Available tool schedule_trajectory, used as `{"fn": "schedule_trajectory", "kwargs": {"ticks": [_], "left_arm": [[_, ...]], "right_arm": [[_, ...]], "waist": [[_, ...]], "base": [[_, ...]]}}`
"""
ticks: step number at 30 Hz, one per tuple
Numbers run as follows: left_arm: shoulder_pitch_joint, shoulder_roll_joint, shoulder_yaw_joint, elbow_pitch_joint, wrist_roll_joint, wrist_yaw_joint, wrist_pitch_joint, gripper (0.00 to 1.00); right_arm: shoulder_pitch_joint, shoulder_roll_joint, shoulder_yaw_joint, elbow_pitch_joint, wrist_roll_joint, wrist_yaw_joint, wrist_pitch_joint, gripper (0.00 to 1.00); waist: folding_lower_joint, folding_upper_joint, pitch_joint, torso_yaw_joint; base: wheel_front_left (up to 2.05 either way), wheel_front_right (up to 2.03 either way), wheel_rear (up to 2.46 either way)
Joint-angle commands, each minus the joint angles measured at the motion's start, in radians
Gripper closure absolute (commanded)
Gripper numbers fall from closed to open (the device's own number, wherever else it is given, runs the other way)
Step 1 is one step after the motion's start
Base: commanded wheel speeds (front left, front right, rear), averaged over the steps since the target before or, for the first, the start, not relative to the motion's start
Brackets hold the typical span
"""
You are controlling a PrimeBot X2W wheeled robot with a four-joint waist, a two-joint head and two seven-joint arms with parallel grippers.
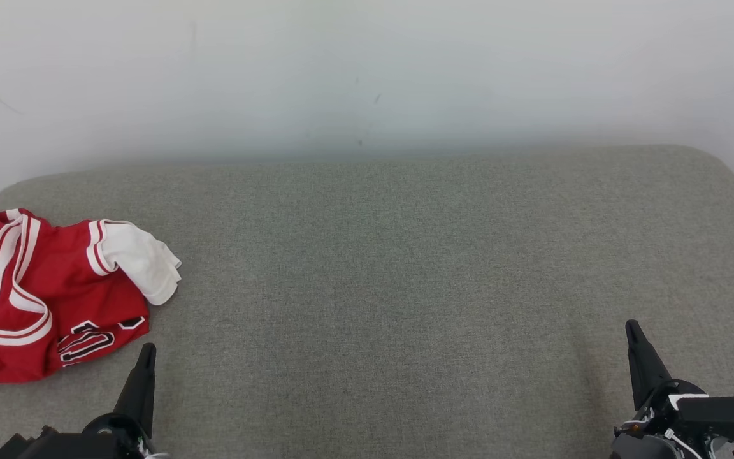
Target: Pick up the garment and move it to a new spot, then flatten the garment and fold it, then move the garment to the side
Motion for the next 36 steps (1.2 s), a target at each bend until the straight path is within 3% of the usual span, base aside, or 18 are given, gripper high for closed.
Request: {"fn": "schedule_trajectory", "kwargs": {"ticks": [1, 8, 9, 22, 36], "left_arm": [[-0.010, 0.005, 0.000, -0.003, -0.005, -0.003, 0.002, 1.00], [-0.010, 0.005, 0.000, -0.003, -0.005, -0.003, 0.002, 1.00], [0.001, -0.001, 0.000, 0.001, 0.000, 0.000, 0.000, 0.00], [0.040, -0.005, -0.022, 0.015, 0.022, 0.000, -0.053, 0.00], [0.048, -0.003, -0.037, 0.019, 0.133, 0.005, -0.116, 0.00]], "right_arm": [[-0.003, 0.002, 0.000, -0.002, 0.002, -0.002, 0.002, 1.00], [-0.003, 0.002, 0.000, -0.002, 0.002, -0.002, 0.002, 1.00], [0.001, 0.000, 0.000, 0.002, 0.000, 0.000, 0.000, 0.00], [0.024, -0.001, 0.046, 0.011, -0.034, 0.000, -0.051, 0.00], [0.025, -0.006, 0.100, 0.004, -0.132, 0.000, -0.115, 0.00]], "waist": [[0.0000, 0.0000, 0.000, 0.000], [0.0000, 0.0000, 0.000, 0.000], [0.0000, 0.0000, 0.000, 0.000], [0.0000, 0.0000, -0.008, -0.002], [0.0000, 0.0000, -0.018, -0.002]], "base": [[0.00, 0.00, 0.00], [0.00, 0.00, 0.00], [0.00, 0.00, 0.00], [0.00, 0.00, 0.00], [0.00, 0.00, 0.00]]}}
